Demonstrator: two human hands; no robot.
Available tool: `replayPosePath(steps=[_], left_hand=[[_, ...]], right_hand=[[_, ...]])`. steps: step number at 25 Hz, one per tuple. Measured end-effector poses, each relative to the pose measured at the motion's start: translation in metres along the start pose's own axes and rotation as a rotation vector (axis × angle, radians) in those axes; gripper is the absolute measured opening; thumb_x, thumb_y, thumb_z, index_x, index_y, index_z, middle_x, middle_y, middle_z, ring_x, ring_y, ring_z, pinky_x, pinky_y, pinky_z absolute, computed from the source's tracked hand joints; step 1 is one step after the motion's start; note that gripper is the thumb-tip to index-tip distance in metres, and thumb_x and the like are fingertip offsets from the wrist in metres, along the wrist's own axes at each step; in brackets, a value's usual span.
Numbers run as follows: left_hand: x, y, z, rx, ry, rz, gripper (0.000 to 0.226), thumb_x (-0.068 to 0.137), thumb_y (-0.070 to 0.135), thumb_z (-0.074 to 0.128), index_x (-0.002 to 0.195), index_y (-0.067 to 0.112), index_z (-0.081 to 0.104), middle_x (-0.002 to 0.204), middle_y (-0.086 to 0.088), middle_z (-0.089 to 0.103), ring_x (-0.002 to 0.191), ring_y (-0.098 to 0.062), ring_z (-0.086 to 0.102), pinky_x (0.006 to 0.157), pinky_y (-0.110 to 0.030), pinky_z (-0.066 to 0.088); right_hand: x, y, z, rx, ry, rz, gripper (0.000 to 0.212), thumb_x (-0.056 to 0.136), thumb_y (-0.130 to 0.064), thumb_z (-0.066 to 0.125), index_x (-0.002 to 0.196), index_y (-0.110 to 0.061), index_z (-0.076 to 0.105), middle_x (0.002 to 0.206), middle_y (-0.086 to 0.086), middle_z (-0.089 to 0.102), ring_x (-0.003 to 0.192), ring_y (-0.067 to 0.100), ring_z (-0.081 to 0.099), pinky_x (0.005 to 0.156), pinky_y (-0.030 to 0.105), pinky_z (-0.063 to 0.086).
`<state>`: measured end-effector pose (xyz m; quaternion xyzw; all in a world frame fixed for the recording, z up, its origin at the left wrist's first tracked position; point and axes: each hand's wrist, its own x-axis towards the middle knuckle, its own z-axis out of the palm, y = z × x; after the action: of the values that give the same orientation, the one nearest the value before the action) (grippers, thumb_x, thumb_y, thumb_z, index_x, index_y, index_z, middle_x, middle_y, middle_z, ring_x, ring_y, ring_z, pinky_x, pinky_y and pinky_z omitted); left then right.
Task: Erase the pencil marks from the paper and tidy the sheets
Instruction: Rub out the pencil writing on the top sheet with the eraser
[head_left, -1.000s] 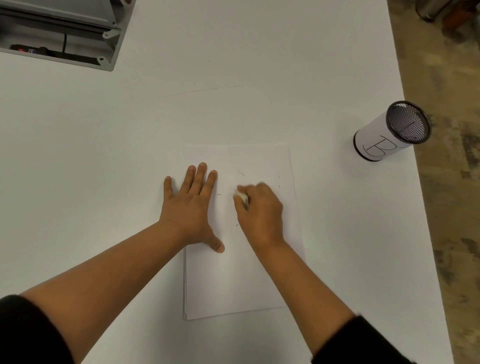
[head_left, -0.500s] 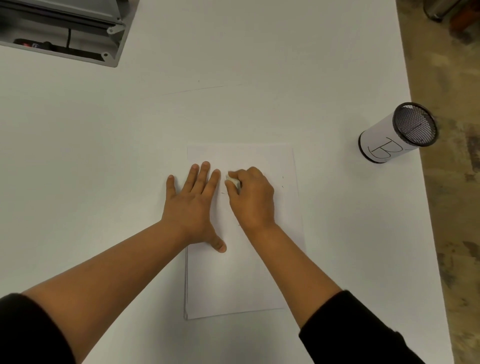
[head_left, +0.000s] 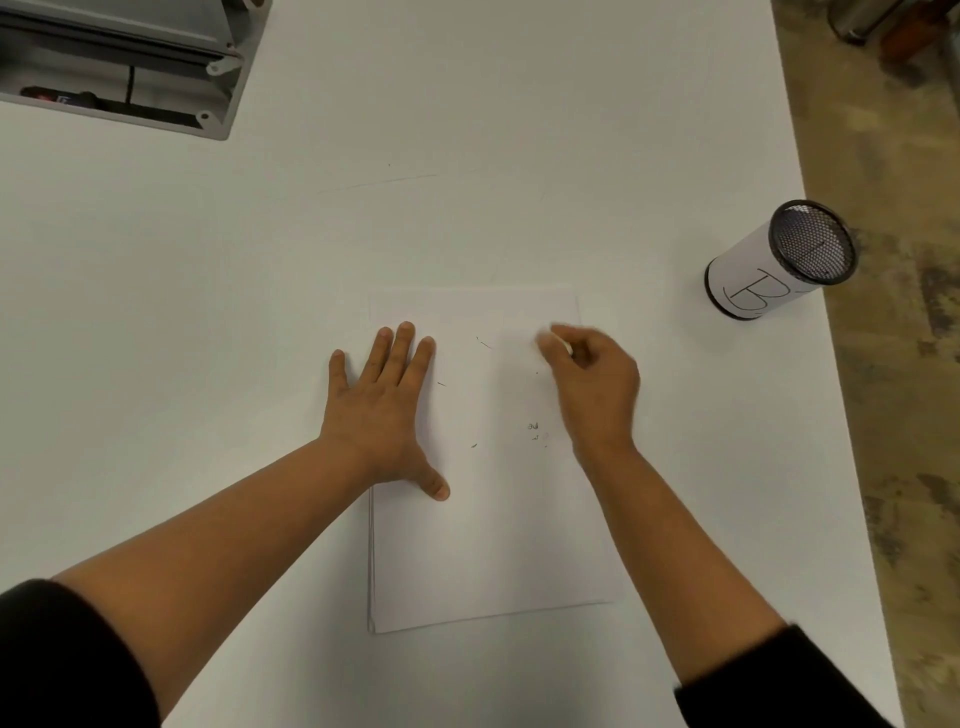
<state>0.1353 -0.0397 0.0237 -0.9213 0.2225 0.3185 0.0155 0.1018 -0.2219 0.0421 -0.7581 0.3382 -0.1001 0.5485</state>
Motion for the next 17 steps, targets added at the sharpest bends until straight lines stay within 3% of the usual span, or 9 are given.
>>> replayPosePath(steps=[5,9,12,14,17], left_hand=[[0.000,0.001,0.000,-0.010,0.008,0.003,0.150,0.047,0.075,0.072,0.143,0.019,-0.029,0.150,-0.003,-0.036,0.139,-0.020,-0.031,0.112,-0.054,-0.011],[-0.002,0.002,-0.001,-0.007,0.005,0.006,0.150,0.048,0.075,0.072,0.143,0.018,-0.029,0.150,-0.004,-0.035,0.139,-0.021,-0.030,0.112,-0.055,-0.010],[-0.002,0.001,-0.002,-0.013,0.004,0.007,0.149,0.048,0.074,0.072,0.142,0.018,-0.029,0.150,-0.004,-0.035,0.139,-0.021,-0.030,0.112,-0.054,-0.010],[-0.001,0.001,-0.002,-0.015,0.003,0.009,0.150,0.048,0.075,0.072,0.142,0.018,-0.030,0.150,-0.004,-0.036,0.139,-0.021,-0.030,0.112,-0.055,-0.010],[-0.001,0.001,-0.002,-0.012,0.004,0.010,0.150,0.048,0.075,0.072,0.142,0.018,-0.030,0.150,-0.004,-0.036,0.139,-0.021,-0.030,0.112,-0.055,-0.009]], right_hand=[[-0.065,0.034,-0.030,0.095,0.001,0.313,0.018,0.084,-0.018,0.065,0.102,-0.014,0.065,0.089,-0.005,0.067,0.074,0.005,0.063,0.064,0.011,0.050],[-0.074,0.026,-0.028,0.380,-0.117,0.472,0.012,0.088,-0.011,0.057,0.097,-0.009,0.065,0.094,0.004,0.067,0.080,0.014,0.063,0.063,0.018,0.052],[-0.071,0.016,-0.028,0.534,-0.179,0.536,0.012,0.092,-0.004,0.048,0.090,-0.008,0.059,0.087,0.011,0.066,0.071,0.017,0.063,0.060,0.021,0.053],[-0.070,0.013,-0.031,0.520,-0.188,0.528,0.014,0.092,-0.002,0.045,0.089,-0.011,0.055,0.080,0.011,0.063,0.066,0.018,0.060,0.058,0.023,0.052],[-0.076,0.015,-0.029,0.254,-0.199,0.441,0.009,0.090,-0.007,0.050,0.085,-0.015,0.053,0.069,0.005,0.053,0.059,0.014,0.049,0.053,0.022,0.048]])
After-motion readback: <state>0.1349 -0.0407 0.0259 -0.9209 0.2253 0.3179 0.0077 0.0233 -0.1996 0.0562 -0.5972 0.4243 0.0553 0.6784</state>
